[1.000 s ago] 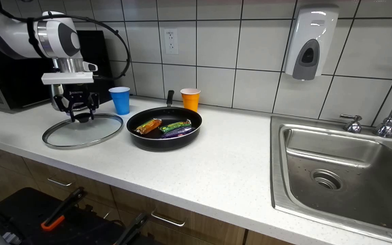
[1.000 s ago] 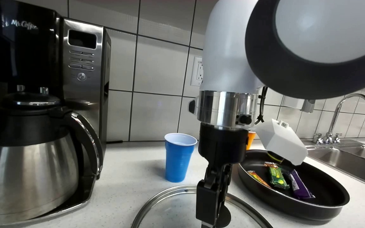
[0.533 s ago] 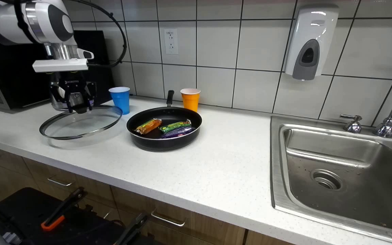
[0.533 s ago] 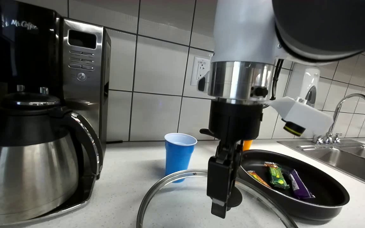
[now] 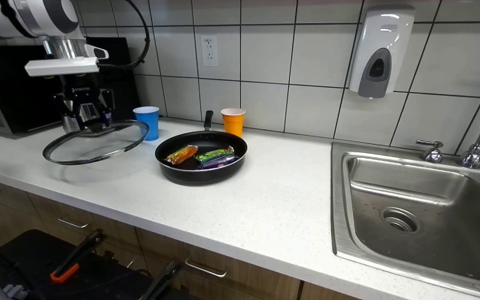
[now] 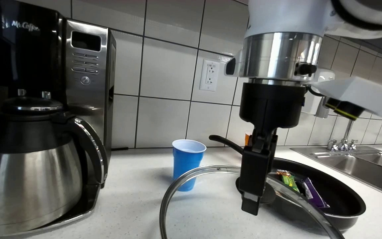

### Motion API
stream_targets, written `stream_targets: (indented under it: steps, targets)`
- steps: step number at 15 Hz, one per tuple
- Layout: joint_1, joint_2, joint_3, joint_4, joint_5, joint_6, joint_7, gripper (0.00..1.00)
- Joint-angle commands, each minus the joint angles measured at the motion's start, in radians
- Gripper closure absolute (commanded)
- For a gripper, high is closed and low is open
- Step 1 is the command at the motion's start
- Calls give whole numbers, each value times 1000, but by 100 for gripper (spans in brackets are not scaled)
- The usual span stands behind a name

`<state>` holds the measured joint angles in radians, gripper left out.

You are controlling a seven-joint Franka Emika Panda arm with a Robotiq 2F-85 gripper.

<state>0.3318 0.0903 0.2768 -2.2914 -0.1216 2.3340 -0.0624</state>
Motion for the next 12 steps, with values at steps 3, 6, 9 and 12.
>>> stream_targets:
  steps: [3, 6, 9, 12]
  targets:
    - [-27, -170, -7, -127, 8, -36, 92, 61]
    - [-47, -219, -24, -186, 11, -25, 111, 61]
    - [-74, -260, -48, -231, 5, -14, 101, 61]
    - [-102, -300, -75, -263, 3, -12, 91, 61]
